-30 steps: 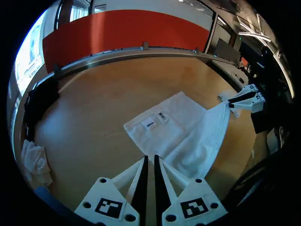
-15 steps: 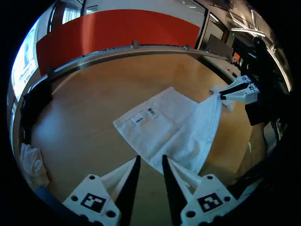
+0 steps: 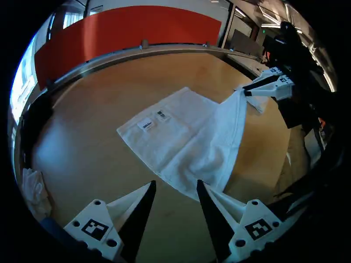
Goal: Fold towel
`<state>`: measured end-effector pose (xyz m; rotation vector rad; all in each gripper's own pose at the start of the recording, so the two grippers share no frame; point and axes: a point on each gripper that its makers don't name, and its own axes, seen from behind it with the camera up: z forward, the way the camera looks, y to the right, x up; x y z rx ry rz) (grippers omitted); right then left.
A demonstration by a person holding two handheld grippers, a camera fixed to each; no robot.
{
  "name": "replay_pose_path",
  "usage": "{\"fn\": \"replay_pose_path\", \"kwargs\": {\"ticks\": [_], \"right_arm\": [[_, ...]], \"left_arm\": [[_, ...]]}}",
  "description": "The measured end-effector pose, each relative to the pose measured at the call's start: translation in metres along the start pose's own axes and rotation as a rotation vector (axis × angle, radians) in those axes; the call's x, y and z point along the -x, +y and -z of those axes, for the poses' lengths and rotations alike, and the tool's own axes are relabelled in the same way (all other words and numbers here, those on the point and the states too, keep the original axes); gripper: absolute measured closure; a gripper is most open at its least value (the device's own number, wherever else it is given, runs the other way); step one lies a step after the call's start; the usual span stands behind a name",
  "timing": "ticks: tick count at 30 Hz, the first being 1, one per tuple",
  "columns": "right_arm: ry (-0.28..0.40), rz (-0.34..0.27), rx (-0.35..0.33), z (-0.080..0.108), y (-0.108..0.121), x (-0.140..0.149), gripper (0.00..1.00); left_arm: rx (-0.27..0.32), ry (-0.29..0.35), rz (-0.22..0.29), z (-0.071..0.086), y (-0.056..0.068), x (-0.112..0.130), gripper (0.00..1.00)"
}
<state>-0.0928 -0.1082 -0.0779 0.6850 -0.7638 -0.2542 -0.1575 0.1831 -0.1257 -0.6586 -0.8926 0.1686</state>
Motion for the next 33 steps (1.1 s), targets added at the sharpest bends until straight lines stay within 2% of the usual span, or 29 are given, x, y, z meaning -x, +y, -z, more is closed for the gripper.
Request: {"fn": "replay_pose_path", "kwargs": {"ticks": [5, 12, 18, 21, 33], "right_arm": [[-0.004, -0.002, 0.0, -0.002, 0.0, 0.003, 0.88], [-0.006, -0.005, 0.001, -0.002, -0.001, 0.006, 0.88], [-0.006, -0.008, 0.004, -0.003, -0.002, 0.009, 0.88], [-0.006, -0.009, 0.004, -0.003, -0.002, 0.01, 0.88], [-0.004, -0.009, 0.006, -0.002, -0.003, 0.011, 0.88]], "left_arm": [[0.022, -0.017, -0.019, -0.009, 0.015, 0.013, 0.32], [0.049, -0.055, -0.07, -0.021, 0.038, 0.037, 0.32], [0.06, -0.084, -0.082, -0.032, 0.056, 0.055, 0.32], [0.051, -0.094, -0.082, -0.039, 0.062, 0.063, 0.32], [-0.034, -0.109, -0.107, -0.057, 0.068, 0.083, 0.33]]}}
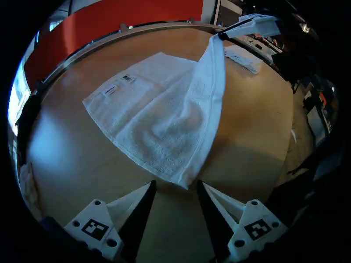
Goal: Fold towel
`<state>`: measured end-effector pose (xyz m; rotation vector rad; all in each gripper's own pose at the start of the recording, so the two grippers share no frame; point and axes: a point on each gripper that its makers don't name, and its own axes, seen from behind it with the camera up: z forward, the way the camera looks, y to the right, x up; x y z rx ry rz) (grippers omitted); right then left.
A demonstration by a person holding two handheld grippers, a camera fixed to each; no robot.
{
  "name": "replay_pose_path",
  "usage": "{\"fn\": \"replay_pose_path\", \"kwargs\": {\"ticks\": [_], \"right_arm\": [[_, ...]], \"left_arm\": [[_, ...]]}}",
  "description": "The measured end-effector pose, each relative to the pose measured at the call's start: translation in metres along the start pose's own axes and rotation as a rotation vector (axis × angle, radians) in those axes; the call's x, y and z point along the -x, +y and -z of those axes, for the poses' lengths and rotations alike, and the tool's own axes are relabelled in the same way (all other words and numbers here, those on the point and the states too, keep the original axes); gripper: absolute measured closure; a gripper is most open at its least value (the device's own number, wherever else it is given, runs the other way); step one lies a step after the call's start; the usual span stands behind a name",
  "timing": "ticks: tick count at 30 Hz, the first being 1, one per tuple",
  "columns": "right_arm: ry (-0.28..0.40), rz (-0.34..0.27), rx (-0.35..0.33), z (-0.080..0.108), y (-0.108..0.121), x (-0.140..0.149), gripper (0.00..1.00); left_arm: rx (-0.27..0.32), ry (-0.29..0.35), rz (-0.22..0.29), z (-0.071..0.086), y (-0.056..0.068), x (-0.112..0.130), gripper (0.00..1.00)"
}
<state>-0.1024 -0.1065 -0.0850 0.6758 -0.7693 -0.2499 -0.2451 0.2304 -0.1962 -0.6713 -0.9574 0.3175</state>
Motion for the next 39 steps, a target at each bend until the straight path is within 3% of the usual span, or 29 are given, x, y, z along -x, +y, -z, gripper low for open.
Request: {"fn": "replay_pose_path", "kwargs": {"ticks": [11, 18, 25, 27, 39], "right_arm": [[0.001, -0.002, -0.001, 0.002, -0.002, 0.001, 0.88], [0.003, -0.001, -0.002, 0.003, -0.002, 0.0, 0.88], [0.003, 0.001, -0.003, 0.003, -0.003, 0.0, 0.88], [0.003, 0.001, -0.003, 0.003, -0.003, 0.0, 0.88], [0.012, -0.001, -0.008, 0.004, -0.008, -0.002, 0.88]], "left_arm": [[-0.059, 0.017, -0.003, -0.001, -0.004, 0.001, 0.5], [-0.06, 0.019, -0.028, 0.0, -0.003, 0.002, 0.74], [-0.083, 0.025, -0.015, -0.001, -0.008, 0.001, 0.94], [-0.1, 0.027, -0.006, 0.0, -0.013, 0.001, 0.95], [-0.039, 0.017, 0.059, 0.009, -0.021, -0.002, 0.98]]}}
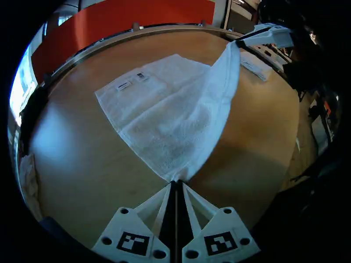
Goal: Fold towel
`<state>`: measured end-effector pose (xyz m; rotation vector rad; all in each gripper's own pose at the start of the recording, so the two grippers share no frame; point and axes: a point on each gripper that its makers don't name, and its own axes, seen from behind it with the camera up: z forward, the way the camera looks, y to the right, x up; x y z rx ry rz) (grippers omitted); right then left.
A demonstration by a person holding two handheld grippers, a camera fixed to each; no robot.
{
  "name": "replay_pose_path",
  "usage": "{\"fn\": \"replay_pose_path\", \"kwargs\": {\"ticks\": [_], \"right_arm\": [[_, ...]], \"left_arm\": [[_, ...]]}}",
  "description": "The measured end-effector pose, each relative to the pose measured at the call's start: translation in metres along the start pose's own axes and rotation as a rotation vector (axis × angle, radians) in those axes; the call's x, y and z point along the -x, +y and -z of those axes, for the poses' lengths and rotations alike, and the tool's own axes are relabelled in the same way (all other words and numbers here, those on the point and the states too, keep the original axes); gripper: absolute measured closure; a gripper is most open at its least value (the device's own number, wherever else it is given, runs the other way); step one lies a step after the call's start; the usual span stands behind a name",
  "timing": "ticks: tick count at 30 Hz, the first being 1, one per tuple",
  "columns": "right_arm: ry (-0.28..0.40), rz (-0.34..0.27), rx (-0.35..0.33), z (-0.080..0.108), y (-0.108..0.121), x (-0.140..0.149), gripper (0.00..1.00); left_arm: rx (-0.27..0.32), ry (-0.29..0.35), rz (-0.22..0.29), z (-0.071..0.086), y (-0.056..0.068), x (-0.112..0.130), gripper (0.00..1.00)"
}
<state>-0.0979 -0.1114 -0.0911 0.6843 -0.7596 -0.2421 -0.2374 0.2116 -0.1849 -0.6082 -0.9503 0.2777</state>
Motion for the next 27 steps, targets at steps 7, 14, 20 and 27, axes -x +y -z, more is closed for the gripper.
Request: {"fn": "replay_pose_path", "kwargs": {"ticks": [7, 14, 20, 27], "right_arm": [[0.006, 0.002, 0.001, 0.002, -0.001, -0.002, 0.88], [0.01, -0.001, 0.004, 0.003, -0.001, -0.003, 0.88], [0.011, -0.008, 0.004, 0.004, -0.003, -0.001, 0.88], [0.007, -0.013, 0.007, 0.006, -0.005, 0.002, 0.88]], "left_arm": [[-0.003, 0.019, 0.011, 0.018, -0.019, -0.014, 0.99], [-0.014, 0.049, 0.074, 0.04, -0.048, -0.034, 0.99], [-0.016, 0.075, 0.12, 0.058, -0.068, -0.05, 0.99], [0.007, 0.101, 0.191, 0.073, -0.076, -0.071, 0.99]]}}
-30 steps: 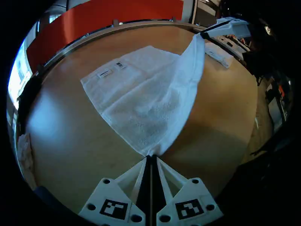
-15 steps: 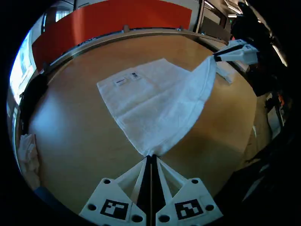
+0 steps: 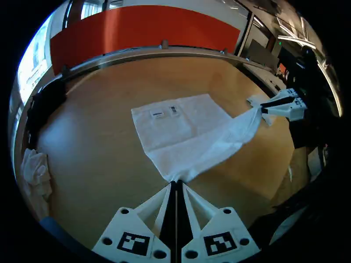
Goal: Fold towel
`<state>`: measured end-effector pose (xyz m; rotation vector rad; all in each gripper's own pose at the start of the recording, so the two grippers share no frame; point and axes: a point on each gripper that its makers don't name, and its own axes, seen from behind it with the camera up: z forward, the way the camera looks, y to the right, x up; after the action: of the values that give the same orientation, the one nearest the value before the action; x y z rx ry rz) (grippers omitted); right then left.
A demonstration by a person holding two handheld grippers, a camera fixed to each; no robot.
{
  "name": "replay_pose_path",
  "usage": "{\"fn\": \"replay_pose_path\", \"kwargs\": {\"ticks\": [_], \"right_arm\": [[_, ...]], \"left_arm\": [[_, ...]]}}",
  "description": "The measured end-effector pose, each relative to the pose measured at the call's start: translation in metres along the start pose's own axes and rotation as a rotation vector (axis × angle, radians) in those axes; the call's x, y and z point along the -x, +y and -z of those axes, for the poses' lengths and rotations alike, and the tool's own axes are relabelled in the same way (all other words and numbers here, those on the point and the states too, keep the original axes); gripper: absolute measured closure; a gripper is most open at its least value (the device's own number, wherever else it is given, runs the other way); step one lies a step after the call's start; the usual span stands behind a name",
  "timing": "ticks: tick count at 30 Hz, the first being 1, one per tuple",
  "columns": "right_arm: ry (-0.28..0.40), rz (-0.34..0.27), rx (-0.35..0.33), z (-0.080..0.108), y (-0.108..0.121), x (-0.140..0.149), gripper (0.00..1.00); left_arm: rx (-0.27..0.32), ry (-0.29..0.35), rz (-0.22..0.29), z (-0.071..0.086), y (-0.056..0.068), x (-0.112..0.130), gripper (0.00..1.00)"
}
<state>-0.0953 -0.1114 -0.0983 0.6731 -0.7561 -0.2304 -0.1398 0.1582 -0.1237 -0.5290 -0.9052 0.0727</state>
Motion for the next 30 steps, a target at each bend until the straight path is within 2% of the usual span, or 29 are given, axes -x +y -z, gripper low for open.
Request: {"fn": "replay_pose_path", "kwargs": {"ticks": [6, 17, 24, 30], "right_arm": [[0.0, -0.008, 0.004, 0.002, 0.001, 0.002, 0.88], [0.002, -0.008, 0.013, 0.002, 0.006, -0.002, 0.88], [0.009, -0.007, 0.022, -0.003, 0.019, -0.013, 0.88], [0.01, -0.005, 0.024, -0.015, 0.031, -0.024, 0.88]], "left_arm": [[0.012, 0.024, 0.039, 0.006, -0.002, -0.015, 0.99], [0.025, 0.038, 0.089, 0.003, -0.003, -0.024, 0.99], [0.033, 0.059, 0.141, -0.001, -0.01, -0.04, 0.99], [0.03, 0.068, 0.161, -0.012, -0.019, -0.055, 0.99]]}}
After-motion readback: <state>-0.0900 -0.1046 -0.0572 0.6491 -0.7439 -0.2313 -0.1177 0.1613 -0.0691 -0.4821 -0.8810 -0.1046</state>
